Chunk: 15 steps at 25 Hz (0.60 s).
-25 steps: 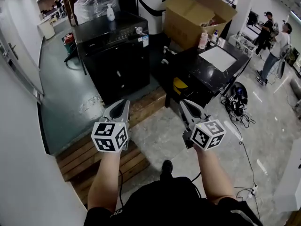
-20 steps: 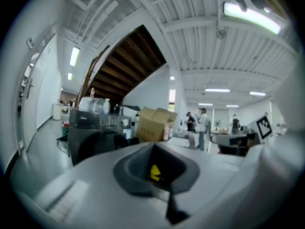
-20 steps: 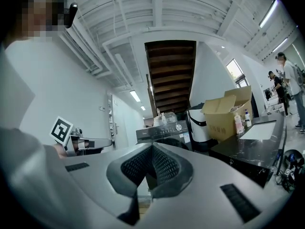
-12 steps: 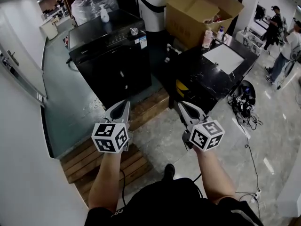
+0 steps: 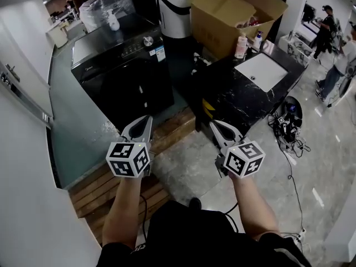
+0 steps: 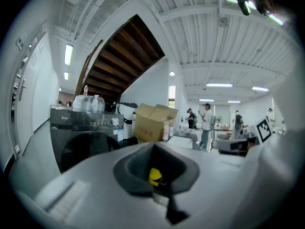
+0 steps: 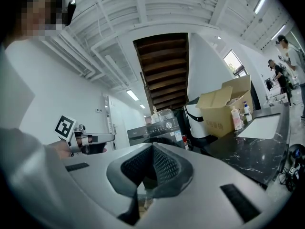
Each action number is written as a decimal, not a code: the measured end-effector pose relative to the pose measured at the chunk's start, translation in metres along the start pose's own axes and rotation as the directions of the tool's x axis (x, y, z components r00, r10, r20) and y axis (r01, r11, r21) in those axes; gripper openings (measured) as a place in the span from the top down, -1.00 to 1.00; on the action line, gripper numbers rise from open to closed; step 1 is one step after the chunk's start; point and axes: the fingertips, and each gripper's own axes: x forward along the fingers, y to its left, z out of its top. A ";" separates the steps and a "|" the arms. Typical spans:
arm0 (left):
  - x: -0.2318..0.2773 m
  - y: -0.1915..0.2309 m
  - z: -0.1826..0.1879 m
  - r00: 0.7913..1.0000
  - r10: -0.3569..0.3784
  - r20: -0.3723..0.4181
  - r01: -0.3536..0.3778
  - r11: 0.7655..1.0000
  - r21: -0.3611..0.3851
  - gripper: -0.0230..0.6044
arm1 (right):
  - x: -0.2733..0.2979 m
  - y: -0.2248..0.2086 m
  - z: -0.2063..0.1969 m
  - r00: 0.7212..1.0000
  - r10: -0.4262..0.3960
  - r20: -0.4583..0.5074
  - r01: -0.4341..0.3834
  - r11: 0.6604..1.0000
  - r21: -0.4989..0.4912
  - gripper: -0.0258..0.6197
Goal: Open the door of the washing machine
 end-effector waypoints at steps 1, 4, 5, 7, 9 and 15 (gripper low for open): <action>0.003 -0.001 0.001 1.000 0.000 0.000 0.000 1.000 0.001 0.90 | -0.001 -0.002 0.001 1.000 0.003 -0.002 -0.003 1.000 0.001 0.94; 0.012 -0.006 0.009 1.000 -0.004 0.007 0.004 1.000 0.011 0.90 | -0.005 -0.010 0.006 1.000 0.003 0.003 -0.003 1.000 0.000 0.94; 0.015 -0.008 0.013 1.000 -0.009 0.013 0.009 1.000 0.016 0.90 | -0.006 -0.013 0.008 1.000 -0.001 0.008 0.001 1.000 0.000 0.94; 0.021 -0.013 0.018 1.000 -0.021 0.023 0.020 0.999 0.028 0.90 | -0.008 -0.018 0.011 1.000 -0.006 0.014 0.006 1.000 0.001 0.94; 0.028 -0.016 0.022 0.999 -0.028 0.029 0.027 0.999 0.035 0.90 | -0.008 -0.021 0.013 1.000 -0.006 0.014 0.006 1.000 -0.002 0.94; 0.063 -0.017 0.030 0.997 -0.061 0.050 0.059 0.998 0.030 0.90 | -0.002 -0.043 0.015 1.000 -0.027 -0.004 0.027 1.000 -0.010 0.94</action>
